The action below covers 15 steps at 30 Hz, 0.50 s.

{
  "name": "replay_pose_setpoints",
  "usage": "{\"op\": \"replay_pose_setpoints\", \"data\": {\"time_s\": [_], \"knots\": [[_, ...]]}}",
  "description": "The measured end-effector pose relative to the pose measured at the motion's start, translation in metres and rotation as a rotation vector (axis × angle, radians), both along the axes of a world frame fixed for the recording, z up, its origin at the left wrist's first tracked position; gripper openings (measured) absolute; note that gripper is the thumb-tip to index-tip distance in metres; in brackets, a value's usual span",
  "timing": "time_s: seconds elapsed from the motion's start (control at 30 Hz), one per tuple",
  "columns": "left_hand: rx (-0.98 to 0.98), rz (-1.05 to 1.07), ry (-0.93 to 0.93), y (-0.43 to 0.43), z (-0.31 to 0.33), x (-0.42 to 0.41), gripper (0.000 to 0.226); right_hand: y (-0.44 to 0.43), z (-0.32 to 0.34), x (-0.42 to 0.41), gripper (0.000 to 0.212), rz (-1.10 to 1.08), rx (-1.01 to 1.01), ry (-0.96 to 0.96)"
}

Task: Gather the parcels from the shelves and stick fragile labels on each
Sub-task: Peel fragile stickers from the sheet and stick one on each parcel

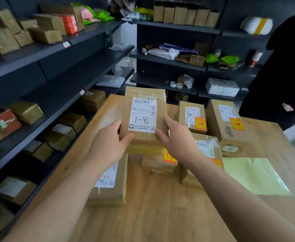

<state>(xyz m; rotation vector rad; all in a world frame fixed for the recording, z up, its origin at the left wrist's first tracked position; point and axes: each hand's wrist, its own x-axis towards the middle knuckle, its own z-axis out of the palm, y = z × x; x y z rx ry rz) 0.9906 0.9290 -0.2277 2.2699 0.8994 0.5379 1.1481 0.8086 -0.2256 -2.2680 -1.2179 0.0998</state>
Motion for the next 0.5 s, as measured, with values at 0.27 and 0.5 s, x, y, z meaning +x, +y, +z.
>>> {"op": "replay_pose_setpoints", "data": {"time_s": [0.27,0.5], "knots": [[-0.078,-0.02,-0.053,-0.165,-0.019,-0.038,0.025,-0.172,-0.008,-0.032,0.03,0.033,-0.022,-0.034],[-0.174,-0.062,-0.009,-0.269,-0.06,-0.063,0.032,-0.281,-0.043,-0.054,0.025,0.048,-0.091,-0.052]]}}
